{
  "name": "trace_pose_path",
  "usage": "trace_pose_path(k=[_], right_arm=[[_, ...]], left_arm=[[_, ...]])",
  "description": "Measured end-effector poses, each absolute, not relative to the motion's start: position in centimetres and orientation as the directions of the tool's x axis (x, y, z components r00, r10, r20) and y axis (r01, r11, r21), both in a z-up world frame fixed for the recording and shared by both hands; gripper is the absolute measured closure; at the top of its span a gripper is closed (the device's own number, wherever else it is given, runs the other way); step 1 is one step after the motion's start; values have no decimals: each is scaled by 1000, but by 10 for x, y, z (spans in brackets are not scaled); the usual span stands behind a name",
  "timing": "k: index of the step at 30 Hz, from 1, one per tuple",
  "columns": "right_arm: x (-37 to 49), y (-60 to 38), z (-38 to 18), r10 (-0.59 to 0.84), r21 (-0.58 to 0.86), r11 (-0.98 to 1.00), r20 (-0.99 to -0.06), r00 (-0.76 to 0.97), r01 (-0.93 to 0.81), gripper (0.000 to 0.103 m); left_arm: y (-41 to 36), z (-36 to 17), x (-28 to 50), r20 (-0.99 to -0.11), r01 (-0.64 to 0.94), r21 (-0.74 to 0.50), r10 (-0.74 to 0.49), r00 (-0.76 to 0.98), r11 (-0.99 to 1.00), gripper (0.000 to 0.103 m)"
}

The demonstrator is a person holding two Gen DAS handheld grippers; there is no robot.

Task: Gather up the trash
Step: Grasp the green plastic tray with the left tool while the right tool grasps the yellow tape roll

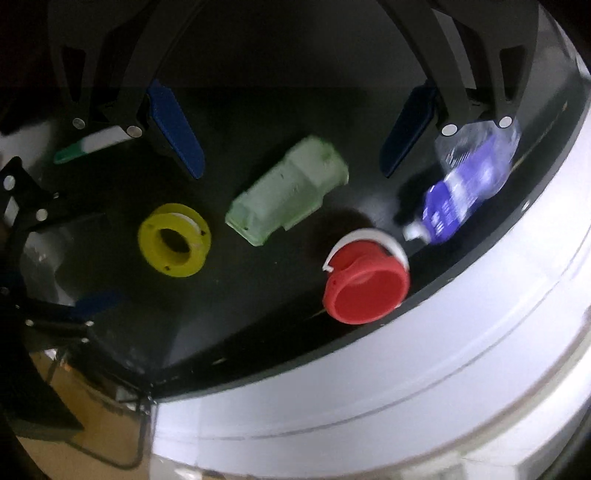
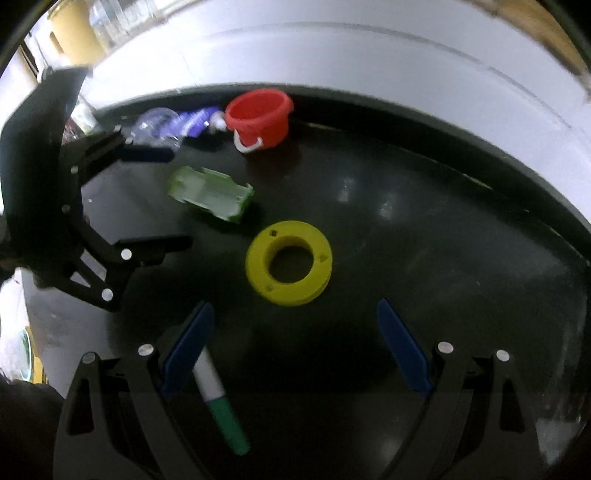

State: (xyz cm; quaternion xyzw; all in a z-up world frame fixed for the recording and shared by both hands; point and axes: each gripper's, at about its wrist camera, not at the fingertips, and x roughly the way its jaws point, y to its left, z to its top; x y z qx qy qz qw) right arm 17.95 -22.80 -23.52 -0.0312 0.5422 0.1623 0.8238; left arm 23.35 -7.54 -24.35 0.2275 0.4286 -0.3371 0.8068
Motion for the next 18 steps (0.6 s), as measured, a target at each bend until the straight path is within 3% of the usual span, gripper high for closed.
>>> trace_pose_path(k=[5, 8, 10, 12, 15, 17, 18], right_arm=[[194, -216, -252, 206, 52, 925, -901, 381, -378, 16], [204, -212, -258, 222, 54, 909, -902, 370, -413, 26], [208, -212, -257, 227, 45, 905, -893, 389, -424, 46], [213, -213, -256, 229, 47, 903, -894, 386, -427, 48], [215, -215, -256, 242, 66, 904, -894, 377, -423, 48], [214, -216, -255, 236, 64, 906, -896, 375, -418, 48], [214, -216, -253, 236, 66, 908, -897, 374, -414, 48]], left_arm=[[-82, -261, 251, -848, 772, 66, -372, 377, 632, 12], [-86, -263, 256, -840, 791, 36, -411, 355, 610, 24], [-88, -262, 255, -835, 802, 20, -431, 342, 597, 37], [-90, -260, 253, -834, 808, 20, -436, 338, 589, 51], [-94, -260, 250, -840, 806, 23, -426, 337, 591, 54], [-95, -259, 247, -842, 798, 31, -415, 346, 602, 69], [-96, -257, 244, -843, 790, 41, -403, 356, 611, 70]])
